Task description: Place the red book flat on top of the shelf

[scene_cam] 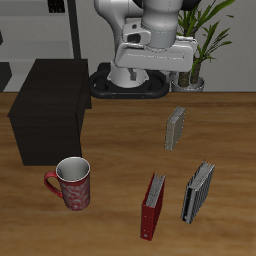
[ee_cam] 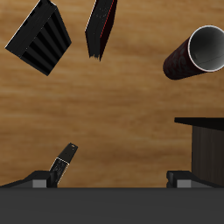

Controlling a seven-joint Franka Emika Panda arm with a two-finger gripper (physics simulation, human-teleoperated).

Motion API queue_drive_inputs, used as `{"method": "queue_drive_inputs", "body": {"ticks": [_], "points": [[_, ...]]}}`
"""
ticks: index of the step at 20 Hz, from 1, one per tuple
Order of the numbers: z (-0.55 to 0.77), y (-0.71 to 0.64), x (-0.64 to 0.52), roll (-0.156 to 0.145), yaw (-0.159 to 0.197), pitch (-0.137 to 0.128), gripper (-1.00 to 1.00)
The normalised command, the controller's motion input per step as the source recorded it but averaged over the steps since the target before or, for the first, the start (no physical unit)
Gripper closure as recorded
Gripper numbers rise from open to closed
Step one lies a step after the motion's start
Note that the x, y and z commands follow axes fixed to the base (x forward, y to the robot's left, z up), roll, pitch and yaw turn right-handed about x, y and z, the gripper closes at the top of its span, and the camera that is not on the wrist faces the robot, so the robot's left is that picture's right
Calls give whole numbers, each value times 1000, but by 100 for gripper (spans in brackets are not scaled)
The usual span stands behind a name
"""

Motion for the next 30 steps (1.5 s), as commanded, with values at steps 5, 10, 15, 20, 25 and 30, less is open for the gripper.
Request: {"method": "queue_drive_inputs", "body": {"ticks": [5,10,15,20,25,30], "points": [[41,163,203,-1,12,-11,-100],[57,28,379,-34,8,-24,-100],[16,34,262,41,17,-5,-100],[-10,49,303,16,-7,7,-100],[-37,91,279,39,-25,21,-100],[-32,86,260,31,-9,5,-100]]}}
